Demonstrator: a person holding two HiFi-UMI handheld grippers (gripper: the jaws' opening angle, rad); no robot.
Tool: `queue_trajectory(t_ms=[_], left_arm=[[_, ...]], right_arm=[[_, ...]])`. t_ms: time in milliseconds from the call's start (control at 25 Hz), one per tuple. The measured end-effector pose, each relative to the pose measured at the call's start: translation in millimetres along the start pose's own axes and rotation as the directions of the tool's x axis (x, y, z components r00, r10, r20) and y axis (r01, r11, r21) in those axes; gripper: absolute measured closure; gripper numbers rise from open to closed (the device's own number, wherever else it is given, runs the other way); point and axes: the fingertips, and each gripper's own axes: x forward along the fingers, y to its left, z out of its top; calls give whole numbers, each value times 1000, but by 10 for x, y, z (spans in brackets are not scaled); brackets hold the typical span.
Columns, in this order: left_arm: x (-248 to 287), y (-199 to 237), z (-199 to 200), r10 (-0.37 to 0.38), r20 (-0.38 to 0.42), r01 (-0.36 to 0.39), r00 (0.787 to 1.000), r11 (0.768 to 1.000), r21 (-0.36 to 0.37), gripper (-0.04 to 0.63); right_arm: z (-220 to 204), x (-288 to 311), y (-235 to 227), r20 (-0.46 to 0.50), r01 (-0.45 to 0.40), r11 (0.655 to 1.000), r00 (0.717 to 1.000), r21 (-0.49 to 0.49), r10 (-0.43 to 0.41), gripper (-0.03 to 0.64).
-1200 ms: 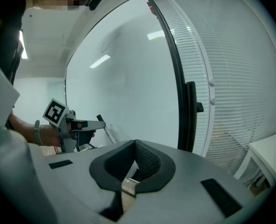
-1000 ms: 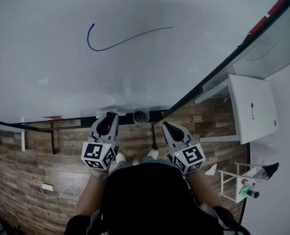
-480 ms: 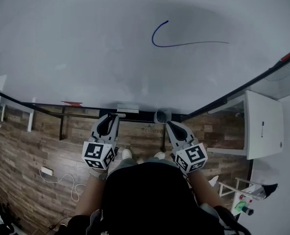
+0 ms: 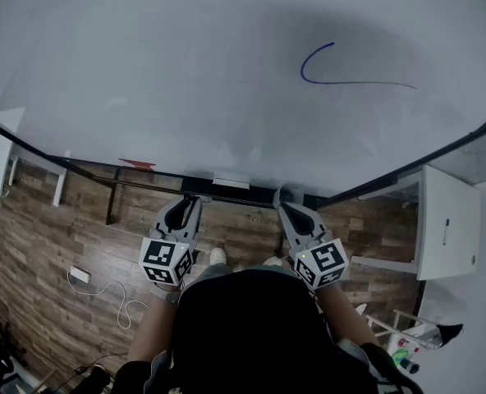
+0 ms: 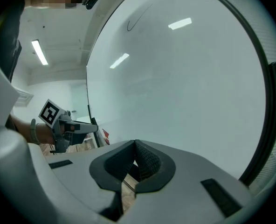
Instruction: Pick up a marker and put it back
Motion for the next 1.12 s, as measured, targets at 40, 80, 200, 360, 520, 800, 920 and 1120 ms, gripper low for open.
queue_trajectory(t_ms=[40, 80, 200, 360, 520, 800, 920, 1120], left_arm=[[-10, 9, -10, 2, -3, -2, 1000, 1000, 1, 520], [-17, 16, -18, 4, -5, -4, 1000, 1000, 2, 520], [-16, 15, -31, 1, -11, -1, 1000, 1000, 3, 520], [22, -44, -21, -16, -11, 16, 1000, 1000, 7, 520], [93, -137, -13, -44, -15, 44, 999, 999, 16, 520], [289, -376, 68, -117, -15, 117, 993, 992, 38, 520], [407, -535, 126, -161, -13, 162, 987, 985, 53, 519], [640, -869, 239, -250, -8, 250, 968, 965, 83, 520]], right_arm=[[-4, 6, 10, -1, -2, 1000, 1000, 0, 2, 588], [-7, 10, 15, -1, -2, 1000, 1000, 0, 2, 588], [-13, 6, 12, -1, 1, 1000, 1000, 4, -1, 588], [-21, -38, -22, 3, 14, 1000, 1000, 9, -14, 588], [-34, -114, -71, 9, 34, 999, 999, 15, -34, 588], [-64, -309, -232, 18, 97, 995, 995, 34, -98, 588], [-79, -432, -329, 25, 135, 990, 990, 45, -136, 588], [-137, -691, -516, 33, 213, 974, 976, 72, -216, 588]])
